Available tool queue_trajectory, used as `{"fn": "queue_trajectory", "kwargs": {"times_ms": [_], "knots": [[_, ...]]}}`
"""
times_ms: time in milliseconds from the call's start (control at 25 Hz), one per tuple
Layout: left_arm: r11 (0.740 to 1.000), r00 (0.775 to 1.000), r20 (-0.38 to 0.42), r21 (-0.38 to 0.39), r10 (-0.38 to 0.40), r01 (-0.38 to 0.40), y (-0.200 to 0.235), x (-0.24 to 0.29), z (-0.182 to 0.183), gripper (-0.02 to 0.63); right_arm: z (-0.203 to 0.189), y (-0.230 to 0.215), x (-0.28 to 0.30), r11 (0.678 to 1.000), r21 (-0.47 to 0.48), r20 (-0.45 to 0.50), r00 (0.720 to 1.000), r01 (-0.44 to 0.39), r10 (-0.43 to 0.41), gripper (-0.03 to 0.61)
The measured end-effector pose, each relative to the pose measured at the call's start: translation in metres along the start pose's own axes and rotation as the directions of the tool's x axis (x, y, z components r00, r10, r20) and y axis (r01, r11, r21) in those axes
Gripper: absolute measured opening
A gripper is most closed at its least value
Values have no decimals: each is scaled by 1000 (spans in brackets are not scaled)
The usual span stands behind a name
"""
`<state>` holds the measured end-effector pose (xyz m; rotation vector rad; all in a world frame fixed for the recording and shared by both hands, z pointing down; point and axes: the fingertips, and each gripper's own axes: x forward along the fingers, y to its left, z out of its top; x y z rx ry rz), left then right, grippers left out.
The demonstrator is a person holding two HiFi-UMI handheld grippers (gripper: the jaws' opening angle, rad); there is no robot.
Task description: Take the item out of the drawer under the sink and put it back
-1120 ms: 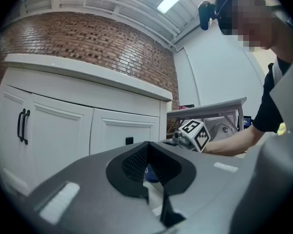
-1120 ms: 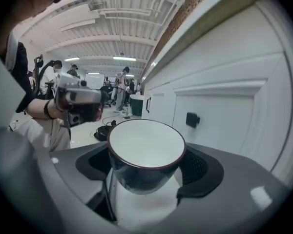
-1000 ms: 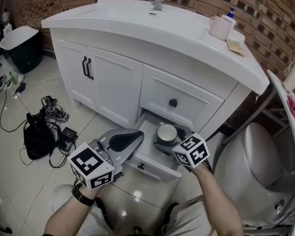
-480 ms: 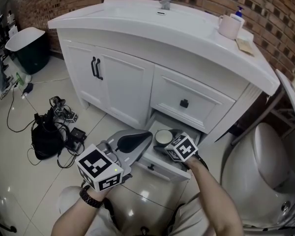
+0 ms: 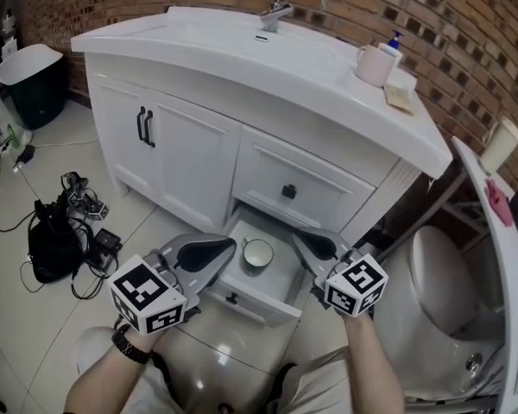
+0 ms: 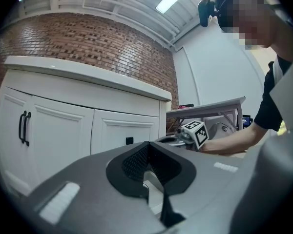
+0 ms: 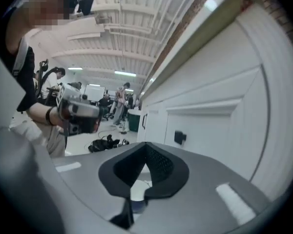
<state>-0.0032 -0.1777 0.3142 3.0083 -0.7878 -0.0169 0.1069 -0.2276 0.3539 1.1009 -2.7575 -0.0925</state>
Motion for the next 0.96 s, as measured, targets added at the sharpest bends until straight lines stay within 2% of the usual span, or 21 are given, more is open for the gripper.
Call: {"fn": "queue_trajectory", "kwargs": {"times_ms": [120,240,440,640,960], "knots": [[1000,1000,-13,7,-9,9,-4,5,-4,20,35,-2,-30,995,-8,106,989,104,-102,3],[1000,999,-25,12,-24,24,-13,12,-6,20,50,-2,-46,984,-27,143,975,174,-168,3],[998,998,-51,38,-46,48,-24,21,-13,20,46,0,-49,980,-58,123,976,189,-181,3],[999,997,-64,-6,-40,40,-16,23,-22,20,49,-3,-50,975,-67,137,970,210,-199,2],[1000,999,-45,-13,-26,26,-10,23,-18,20,55,-9,-50,967,-76,148,961,245,-232,2]]}}
